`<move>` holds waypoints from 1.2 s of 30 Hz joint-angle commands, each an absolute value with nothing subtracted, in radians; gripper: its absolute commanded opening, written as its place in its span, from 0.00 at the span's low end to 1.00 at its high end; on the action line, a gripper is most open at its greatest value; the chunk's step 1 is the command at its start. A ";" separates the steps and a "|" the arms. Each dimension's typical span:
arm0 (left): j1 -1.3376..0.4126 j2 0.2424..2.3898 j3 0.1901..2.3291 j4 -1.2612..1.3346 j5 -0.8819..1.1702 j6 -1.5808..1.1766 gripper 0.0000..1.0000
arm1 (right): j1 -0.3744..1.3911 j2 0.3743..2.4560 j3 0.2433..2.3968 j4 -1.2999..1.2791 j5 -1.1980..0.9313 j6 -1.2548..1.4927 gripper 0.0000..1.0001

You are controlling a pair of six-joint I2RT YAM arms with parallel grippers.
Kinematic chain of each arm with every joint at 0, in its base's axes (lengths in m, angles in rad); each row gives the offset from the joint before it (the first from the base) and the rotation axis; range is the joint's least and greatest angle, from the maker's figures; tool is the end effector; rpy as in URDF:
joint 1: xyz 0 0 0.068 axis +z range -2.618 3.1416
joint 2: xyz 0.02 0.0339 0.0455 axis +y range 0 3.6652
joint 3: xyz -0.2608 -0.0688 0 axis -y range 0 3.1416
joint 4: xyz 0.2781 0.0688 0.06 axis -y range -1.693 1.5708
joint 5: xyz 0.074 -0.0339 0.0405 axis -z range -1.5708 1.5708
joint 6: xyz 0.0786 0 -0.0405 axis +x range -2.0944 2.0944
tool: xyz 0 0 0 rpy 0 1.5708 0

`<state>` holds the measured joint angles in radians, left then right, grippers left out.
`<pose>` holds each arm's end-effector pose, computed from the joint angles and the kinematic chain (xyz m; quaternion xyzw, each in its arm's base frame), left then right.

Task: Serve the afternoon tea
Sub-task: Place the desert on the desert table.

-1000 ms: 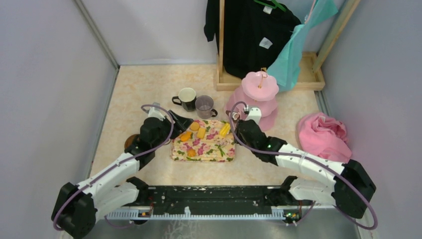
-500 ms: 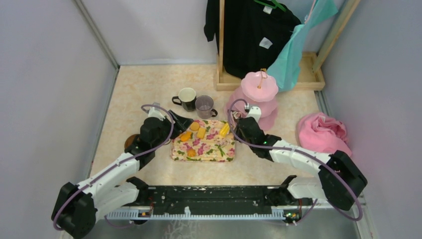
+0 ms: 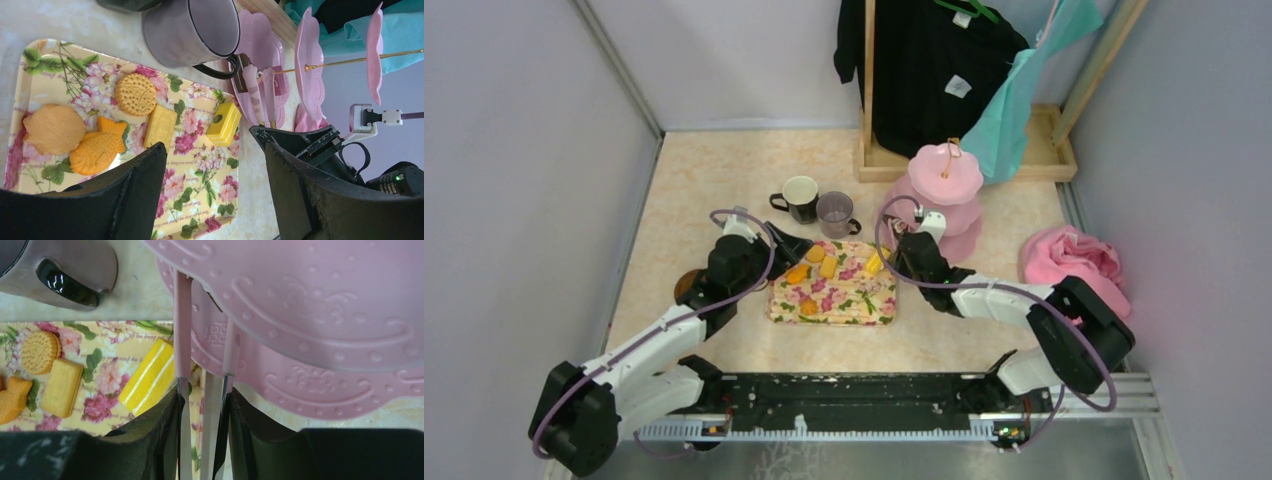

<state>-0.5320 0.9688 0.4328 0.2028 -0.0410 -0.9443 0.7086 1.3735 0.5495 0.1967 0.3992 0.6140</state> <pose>0.2483 -0.1424 0.1881 -0.1783 0.7947 -0.3779 0.4402 0.2631 0.1853 0.1200 0.0487 0.8764 0.1342 0.4600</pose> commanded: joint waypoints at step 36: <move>-0.527 0.961 0.441 0.244 -0.034 -0.925 0.78 | 0.667 1.395 0.533 0.341 0.423 0.611 0.47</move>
<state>-0.5320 0.9741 0.4328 0.2100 -0.0402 -0.9443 0.6773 1.4429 0.5461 0.3256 0.4248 0.6128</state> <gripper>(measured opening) 0.779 0.465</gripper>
